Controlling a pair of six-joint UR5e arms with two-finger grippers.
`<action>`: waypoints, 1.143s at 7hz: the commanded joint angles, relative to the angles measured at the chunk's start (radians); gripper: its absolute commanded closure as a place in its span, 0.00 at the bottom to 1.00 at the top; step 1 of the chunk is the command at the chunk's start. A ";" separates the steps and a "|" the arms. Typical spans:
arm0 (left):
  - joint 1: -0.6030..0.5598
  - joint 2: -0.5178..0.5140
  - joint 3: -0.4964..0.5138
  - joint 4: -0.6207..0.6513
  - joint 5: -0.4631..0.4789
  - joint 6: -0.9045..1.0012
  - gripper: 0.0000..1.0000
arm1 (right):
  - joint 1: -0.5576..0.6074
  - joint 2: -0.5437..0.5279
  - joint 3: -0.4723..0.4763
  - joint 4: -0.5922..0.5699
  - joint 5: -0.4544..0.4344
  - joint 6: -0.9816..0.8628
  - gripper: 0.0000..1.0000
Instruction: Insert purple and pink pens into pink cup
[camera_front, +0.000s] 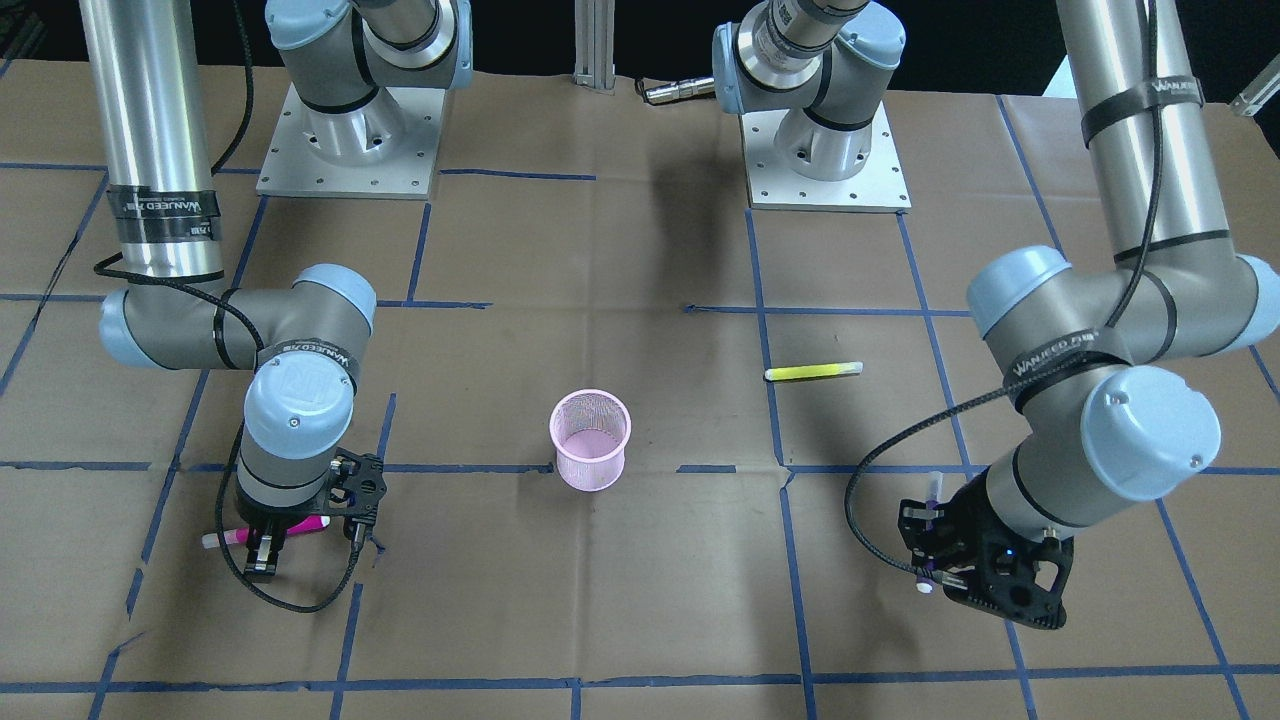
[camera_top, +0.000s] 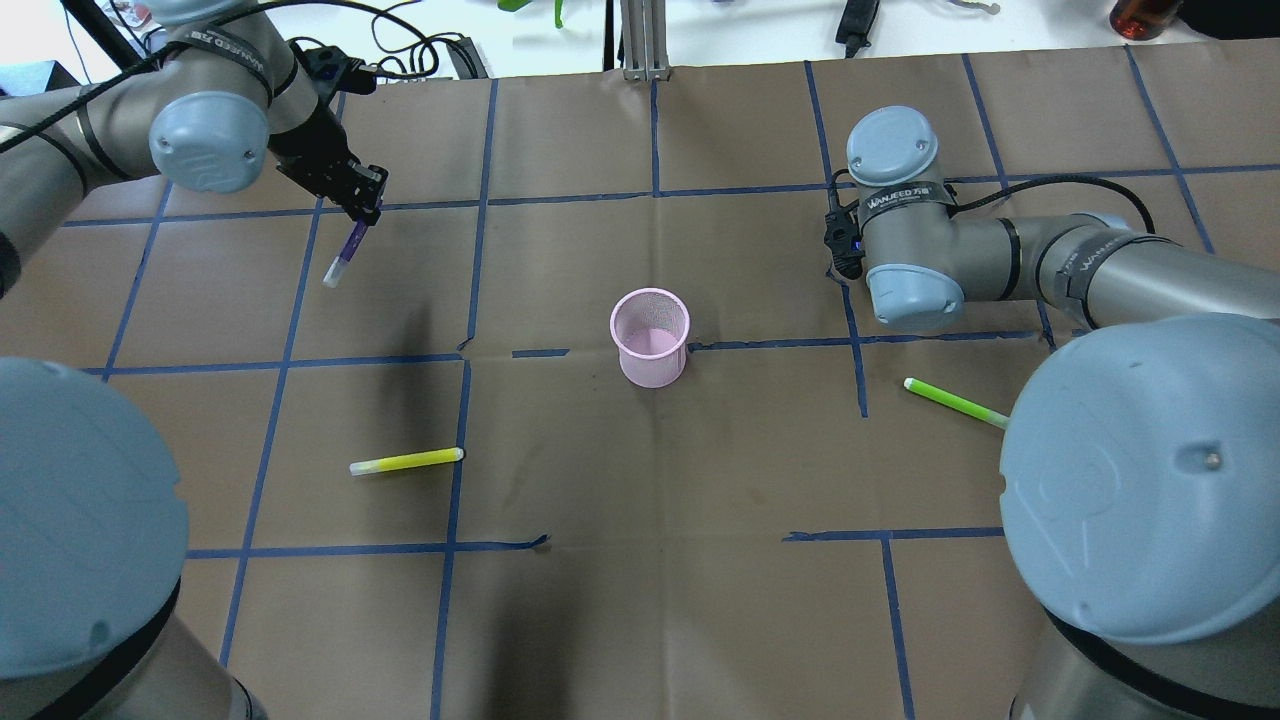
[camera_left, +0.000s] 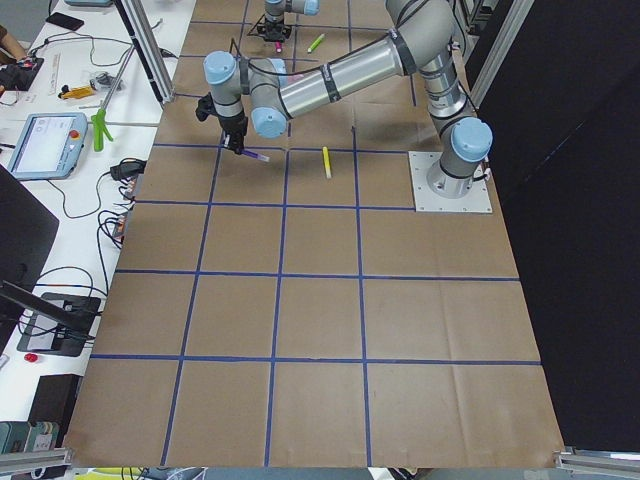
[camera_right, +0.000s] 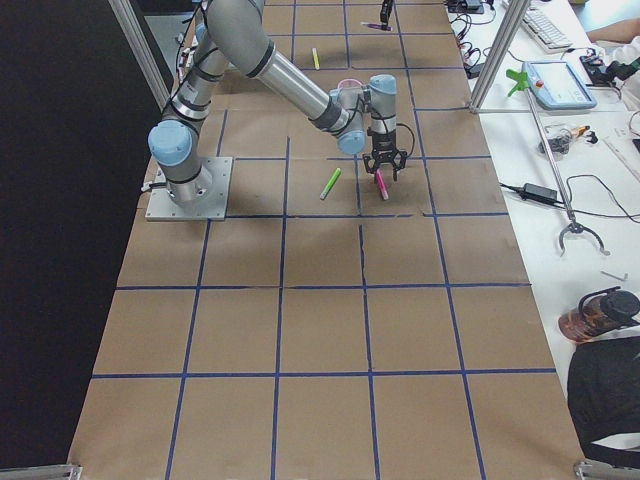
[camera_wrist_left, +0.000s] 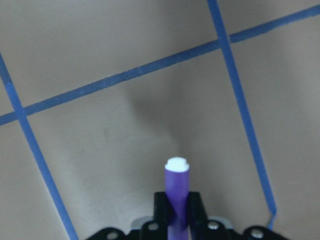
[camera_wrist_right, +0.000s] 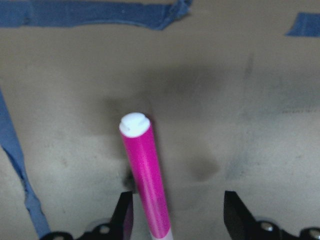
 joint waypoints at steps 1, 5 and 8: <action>-0.040 0.125 0.009 -0.167 0.002 -0.103 1.00 | 0.001 -0.001 0.014 0.000 -0.001 -0.001 0.40; -0.076 0.352 0.000 -0.394 0.008 -0.257 1.00 | -0.001 -0.006 0.015 0.000 -0.033 -0.001 0.70; -0.077 0.403 -0.009 -0.436 0.009 -0.282 1.00 | 0.001 -0.006 0.015 0.000 -0.040 0.000 0.82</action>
